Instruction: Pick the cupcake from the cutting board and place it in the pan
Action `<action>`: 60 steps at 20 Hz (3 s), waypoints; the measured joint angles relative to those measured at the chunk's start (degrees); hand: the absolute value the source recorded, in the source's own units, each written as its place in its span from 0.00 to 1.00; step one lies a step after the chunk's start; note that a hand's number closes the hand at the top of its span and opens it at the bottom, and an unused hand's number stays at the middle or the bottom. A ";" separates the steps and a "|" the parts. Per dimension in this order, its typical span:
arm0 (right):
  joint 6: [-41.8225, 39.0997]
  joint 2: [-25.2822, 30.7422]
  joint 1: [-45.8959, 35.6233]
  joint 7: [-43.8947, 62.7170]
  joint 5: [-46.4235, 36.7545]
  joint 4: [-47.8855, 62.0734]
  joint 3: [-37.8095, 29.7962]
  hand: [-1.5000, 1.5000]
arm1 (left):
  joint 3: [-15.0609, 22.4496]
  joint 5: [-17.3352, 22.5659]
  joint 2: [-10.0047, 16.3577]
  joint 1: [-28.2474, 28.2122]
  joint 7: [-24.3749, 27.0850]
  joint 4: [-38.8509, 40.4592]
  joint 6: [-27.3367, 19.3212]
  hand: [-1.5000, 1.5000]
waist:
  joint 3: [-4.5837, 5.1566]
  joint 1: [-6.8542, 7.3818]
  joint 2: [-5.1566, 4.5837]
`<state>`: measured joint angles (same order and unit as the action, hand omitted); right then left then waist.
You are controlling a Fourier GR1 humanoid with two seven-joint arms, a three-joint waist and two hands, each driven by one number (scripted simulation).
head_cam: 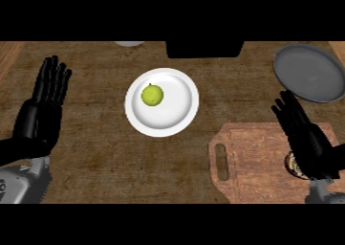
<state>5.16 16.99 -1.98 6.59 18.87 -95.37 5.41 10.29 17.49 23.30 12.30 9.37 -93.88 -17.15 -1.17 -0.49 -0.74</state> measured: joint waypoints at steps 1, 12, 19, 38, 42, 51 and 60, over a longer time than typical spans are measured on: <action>-1.48 0.89 -0.17 -0.74 -0.13 0.09 -0.04 1.00 | 0.58 -0.11 -0.22 -0.41 -0.54 -0.02 0.21 0.50 | 0.22 0.10 0.15; -14.67 19.95 -12.04 -21.74 -23.14 -3.91 5.85 0.00 | 8.44 6.48 -4.01 -5.46 -11.78 6.03 6.82 0.50 | 1.18 1.16 0.31; -15.94 27.74 -10.13 -37.60 -36.63 -1.33 8.53 0.00 | 8.94 8.02 -4.77 -6.11 -15.26 6.39 7.77 0.50 | 1.16 0.61 0.63; -39.84 38.00 -5.29 2.07 -86.23 -19.73 35.37 0.00 | 8.74 8.11 -4.95 -7.47 -17.52 4.76 8.63 0.50 | 1.31 0.34 1.07; -44.28 32.12 -3.75 7.53 -90.93 -18.87 38.79 0.00 | 8.13 7.24 -6.11 -7.18 -16.88 6.04 9.46 0.50 | 1.23 0.40 0.88; -41.45 28.24 -0.95 9.81 -100.15 -14.82 39.93 0.00 | 6.61 4.81 -8.45 -7.02 -18.95 5.17 9.99 0.50 | 1.16 0.45 0.79; -35.97 27.81 -1.10 6.42 -106.01 -9.36 36.11 0.00 | 4.61 2.64 -9.78 -8.18 -18.82 5.27 12.05 0.50 | 1.17 0.51 0.77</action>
<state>-30.82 44.80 -3.08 13.01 -87.13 -104.73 41.52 14.89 20.14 13.51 4.12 -9.45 -88.61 -5.09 0.00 0.02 0.03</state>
